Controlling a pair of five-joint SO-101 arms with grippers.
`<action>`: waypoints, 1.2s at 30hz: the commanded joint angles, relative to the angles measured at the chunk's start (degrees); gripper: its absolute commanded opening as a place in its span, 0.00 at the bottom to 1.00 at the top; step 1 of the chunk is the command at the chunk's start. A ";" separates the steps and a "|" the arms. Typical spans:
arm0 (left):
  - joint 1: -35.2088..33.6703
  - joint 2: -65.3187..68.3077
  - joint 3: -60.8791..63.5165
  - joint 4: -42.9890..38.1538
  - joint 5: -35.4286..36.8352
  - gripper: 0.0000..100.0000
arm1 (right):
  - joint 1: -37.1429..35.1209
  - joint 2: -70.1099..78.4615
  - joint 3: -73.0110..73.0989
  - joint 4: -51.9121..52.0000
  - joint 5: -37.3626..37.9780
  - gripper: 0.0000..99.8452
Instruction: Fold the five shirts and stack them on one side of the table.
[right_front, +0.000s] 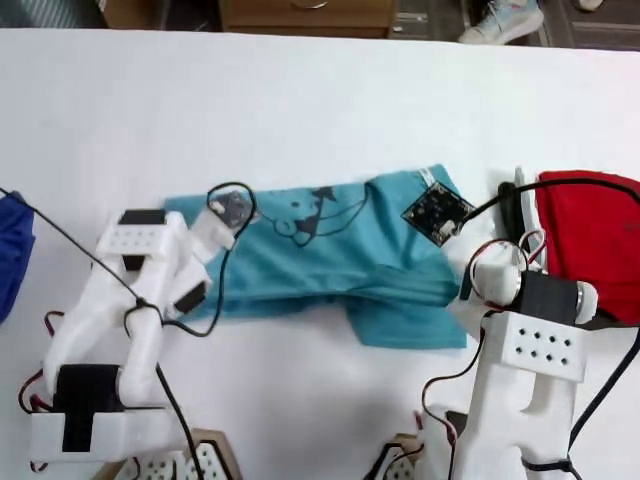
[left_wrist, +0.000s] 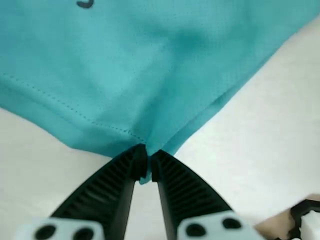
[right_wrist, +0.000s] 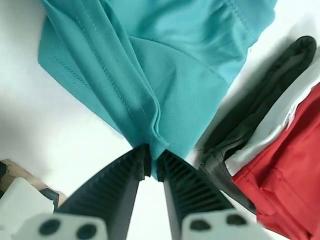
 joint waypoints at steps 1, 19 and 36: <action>-0.53 -2.02 -1.45 0.09 -0.44 0.02 | 0.66 -1.80 1.93 -1.27 0.35 0.02; -0.18 -2.02 4.88 -2.46 -0.44 0.02 | 0.75 -1.36 18.02 -16.31 -0.09 0.02; -0.53 -2.46 2.59 -0.09 -0.35 0.19 | 0.31 -1.80 17.58 -21.23 -0.35 0.18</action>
